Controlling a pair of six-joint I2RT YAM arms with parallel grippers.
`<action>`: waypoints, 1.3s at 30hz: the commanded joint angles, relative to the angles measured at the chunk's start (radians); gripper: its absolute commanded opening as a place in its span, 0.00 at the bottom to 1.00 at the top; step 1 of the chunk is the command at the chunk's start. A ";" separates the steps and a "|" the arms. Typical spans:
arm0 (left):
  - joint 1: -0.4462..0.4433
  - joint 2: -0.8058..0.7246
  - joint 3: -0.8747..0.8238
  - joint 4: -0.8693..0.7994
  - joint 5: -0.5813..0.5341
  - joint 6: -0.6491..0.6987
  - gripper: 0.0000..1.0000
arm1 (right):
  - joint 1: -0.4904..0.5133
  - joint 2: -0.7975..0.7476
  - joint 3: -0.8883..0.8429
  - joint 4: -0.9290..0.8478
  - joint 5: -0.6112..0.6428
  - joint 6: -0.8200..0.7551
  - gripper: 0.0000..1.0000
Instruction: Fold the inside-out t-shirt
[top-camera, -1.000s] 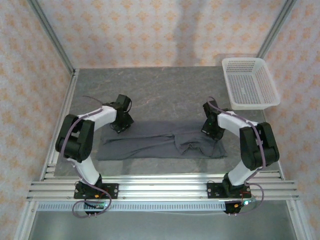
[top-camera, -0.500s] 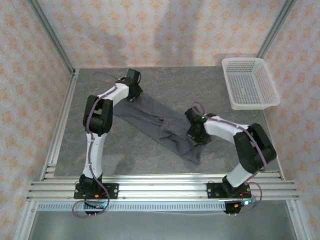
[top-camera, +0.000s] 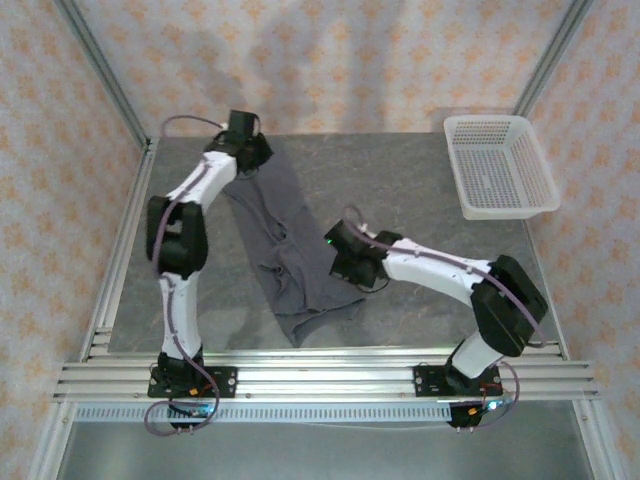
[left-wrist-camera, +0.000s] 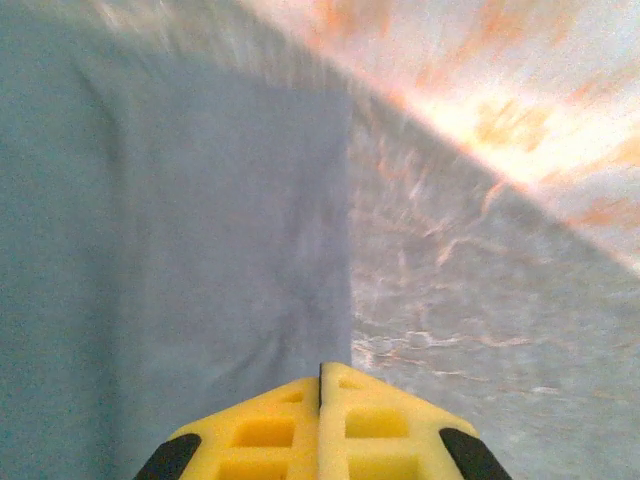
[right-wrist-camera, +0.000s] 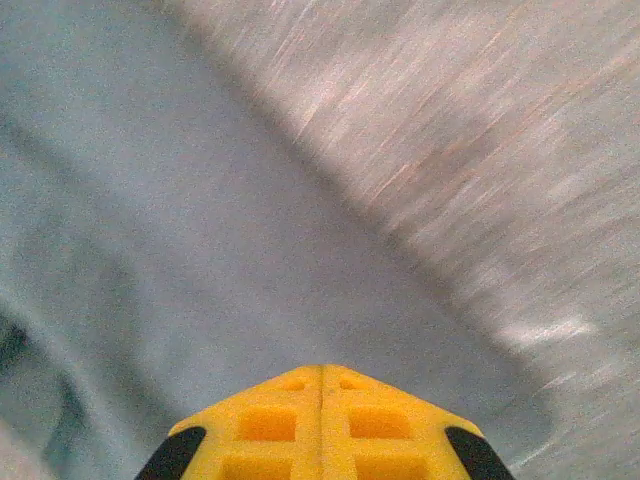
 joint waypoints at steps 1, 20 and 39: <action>0.057 -0.149 -0.095 -0.086 -0.064 0.065 0.00 | -0.053 0.046 -0.014 -0.032 0.073 -0.078 0.00; 0.075 0.322 0.127 -0.016 0.154 0.039 0.00 | 0.134 0.197 -0.037 0.036 -0.219 -0.144 0.00; 0.141 -0.600 -0.731 0.143 0.285 -0.062 0.36 | 0.032 -0.140 -0.304 0.255 -0.144 -0.116 0.37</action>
